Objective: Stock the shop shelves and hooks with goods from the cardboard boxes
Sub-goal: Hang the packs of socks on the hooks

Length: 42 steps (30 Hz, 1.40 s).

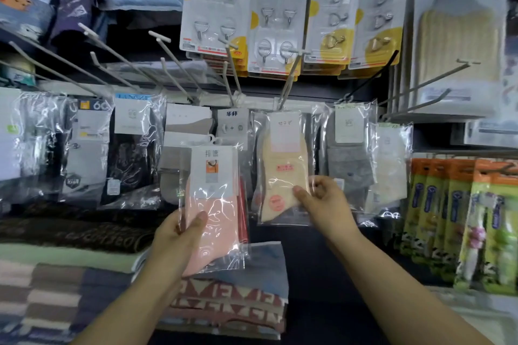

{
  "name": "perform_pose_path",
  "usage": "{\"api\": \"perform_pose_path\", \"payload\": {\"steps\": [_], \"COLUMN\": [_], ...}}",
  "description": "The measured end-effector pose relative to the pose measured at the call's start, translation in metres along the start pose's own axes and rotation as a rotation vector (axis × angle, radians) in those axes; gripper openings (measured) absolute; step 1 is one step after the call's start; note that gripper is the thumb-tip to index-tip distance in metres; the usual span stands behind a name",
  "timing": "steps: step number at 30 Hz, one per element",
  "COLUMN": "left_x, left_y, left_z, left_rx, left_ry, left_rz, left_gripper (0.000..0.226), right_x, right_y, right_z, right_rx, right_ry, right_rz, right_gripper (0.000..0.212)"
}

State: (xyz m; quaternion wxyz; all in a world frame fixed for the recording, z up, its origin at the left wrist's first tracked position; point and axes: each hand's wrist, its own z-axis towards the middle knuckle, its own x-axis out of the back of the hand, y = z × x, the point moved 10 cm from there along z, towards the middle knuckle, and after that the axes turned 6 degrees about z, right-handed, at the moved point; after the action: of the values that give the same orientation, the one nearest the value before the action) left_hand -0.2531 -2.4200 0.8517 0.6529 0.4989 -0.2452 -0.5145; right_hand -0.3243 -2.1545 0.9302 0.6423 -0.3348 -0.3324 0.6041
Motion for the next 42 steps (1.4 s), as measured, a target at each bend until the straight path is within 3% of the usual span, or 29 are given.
{"api": "perform_pose_path", "payload": {"steps": [2, 4, 5, 7, 9, 11, 22, 30, 42], "left_x": [-0.002, -0.005, -0.007, -0.010, -0.014, -0.018, -0.019, 0.000, -0.001], "left_y": [0.001, 0.002, 0.002, 0.003, 0.004, 0.006, -0.001, 0.000, 0.004], "left_z": [-0.002, -0.004, -0.005, -0.007, -0.009, -0.011, -0.005, 0.010, 0.010], "left_rx": [0.004, 0.001, 0.001, -0.004, -0.017, -0.026, 0.059, 0.040, 0.006], "left_ry": [0.004, 0.008, 0.007, 0.007, 0.005, -0.003, -0.036, 0.041, 0.022], "left_rz": [0.005, -0.006, -0.006, 0.005, 0.008, -0.010, -0.068, -0.068, -0.049], "left_gripper": [0.009, 0.009, 0.009, 0.008, 0.009, 0.015, 0.016, 0.017, 0.020], "right_x": [0.013, 0.018, 0.012, -0.020, -0.057, -0.075, -0.058, 0.008, -0.010], "right_y": [0.001, -0.014, -0.021, -0.020, -0.005, 0.005, 0.025, -0.015, -0.034], "right_z": [-0.014, -0.040, -0.052, -0.067, -0.073, -0.075, -0.057, -0.027, 0.007], "right_rx": [0.047, 0.193, 0.256, 0.241, 0.139, 0.084, -0.074, 0.043, 0.075], "right_ry": [0.142, 0.261, 0.246, 0.055, -0.174, -0.258, -0.212, 0.065, -0.034], "right_rz": [-0.100, -0.231, -0.246, -0.195, -0.207, -0.225, 0.022, 0.128, -0.017], "right_gripper": [0.053, 0.053, 0.045, 0.032, 0.032, 0.036, 0.019, 0.013, 0.020]}}
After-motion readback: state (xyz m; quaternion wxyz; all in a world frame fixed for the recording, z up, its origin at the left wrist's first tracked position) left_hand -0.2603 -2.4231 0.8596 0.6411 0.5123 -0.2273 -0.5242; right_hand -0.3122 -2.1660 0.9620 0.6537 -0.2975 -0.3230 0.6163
